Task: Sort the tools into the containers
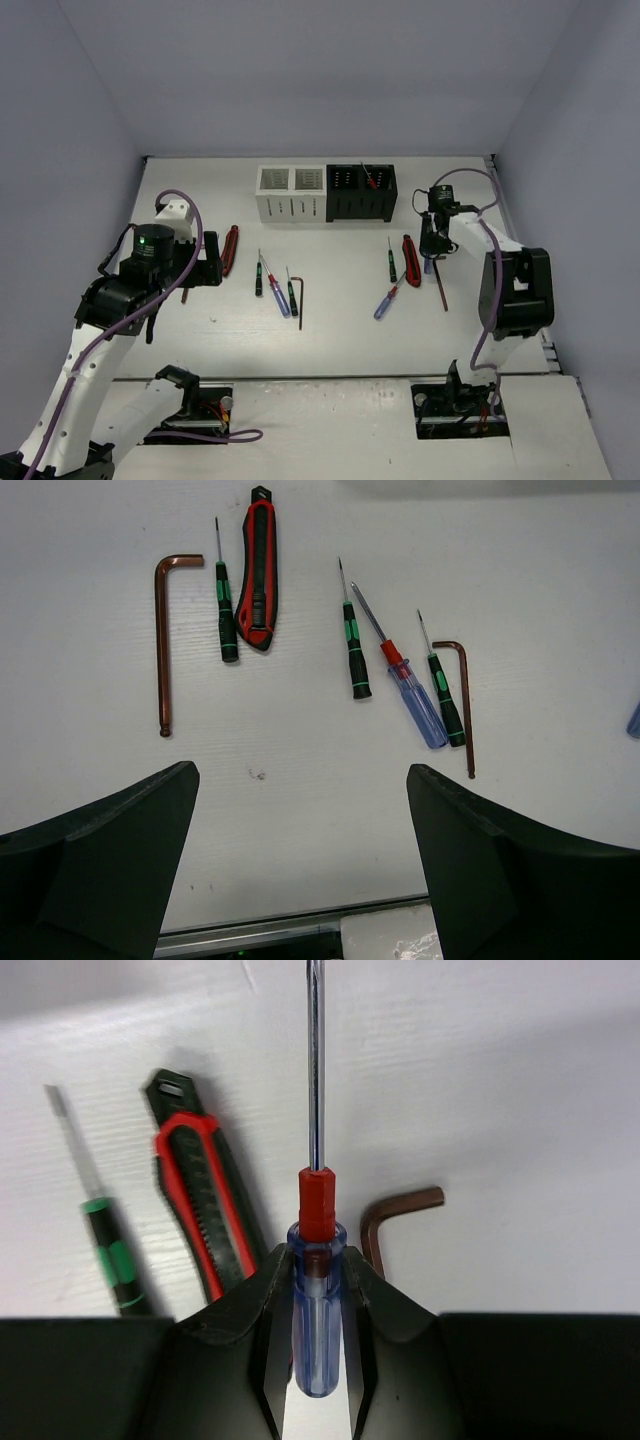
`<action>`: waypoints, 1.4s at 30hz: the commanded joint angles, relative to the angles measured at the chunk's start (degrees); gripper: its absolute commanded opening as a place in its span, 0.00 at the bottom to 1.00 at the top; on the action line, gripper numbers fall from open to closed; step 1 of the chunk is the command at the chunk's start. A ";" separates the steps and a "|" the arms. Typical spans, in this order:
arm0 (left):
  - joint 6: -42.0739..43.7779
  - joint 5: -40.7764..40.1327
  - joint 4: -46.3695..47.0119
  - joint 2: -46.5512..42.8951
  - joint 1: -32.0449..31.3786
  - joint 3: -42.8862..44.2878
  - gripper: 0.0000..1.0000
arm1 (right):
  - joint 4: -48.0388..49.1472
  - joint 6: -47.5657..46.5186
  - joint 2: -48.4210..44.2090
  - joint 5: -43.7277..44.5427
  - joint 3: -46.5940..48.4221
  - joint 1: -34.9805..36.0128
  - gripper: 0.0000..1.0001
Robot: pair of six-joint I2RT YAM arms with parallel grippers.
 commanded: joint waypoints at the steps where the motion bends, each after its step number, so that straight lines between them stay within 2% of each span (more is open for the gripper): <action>1: -0.16 -0.38 2.05 0.15 -0.22 1.51 0.82 | 3.88 -0.68 -11.81 3.68 7.01 3.30 0.00; 4: -0.08 -0.55 2.05 0.46 -0.16 1.84 0.82 | 13.59 -1.91 -17.16 3.80 8.56 5.68 0.00; 7: 0.40 -1.00 2.02 0.42 -0.13 1.97 0.82 | 23.44 -3.92 -18.25 1.05 8.18 6.88 0.00; 10: 2.03 -2.03 1.83 0.30 -0.18 2.56 0.82 | 35.77 -6.37 -17.18 -3.37 7.80 7.70 0.00; 13: 3.14 -3.16 1.78 0.29 -0.22 3.33 0.82 | 42.64 -8.55 -12.41 -7.00 9.87 7.91 0.00; 18: 2.06 -3.18 1.78 0.56 -0.22 3.38 0.82 | 46.40 -10.42 -3.27 -10.79 15.04 8.27 0.00; 26: 1.33 -4.02 1.35 -0.69 -0.22 2.26 0.82 | 48.33 -12.87 7.47 -11.77 21.55 9.57 0.00; 39: 1.58 -5.62 0.29 -1.24 -0.22 1.55 0.82 | 50.37 -11.46 14.09 -12.84 19.66 11.42 0.00; 42: 1.65 -5.50 0.29 -1.41 -0.22 1.49 0.82 | 50.45 -11.61 14.41 -12.60 18.98 11.40 0.03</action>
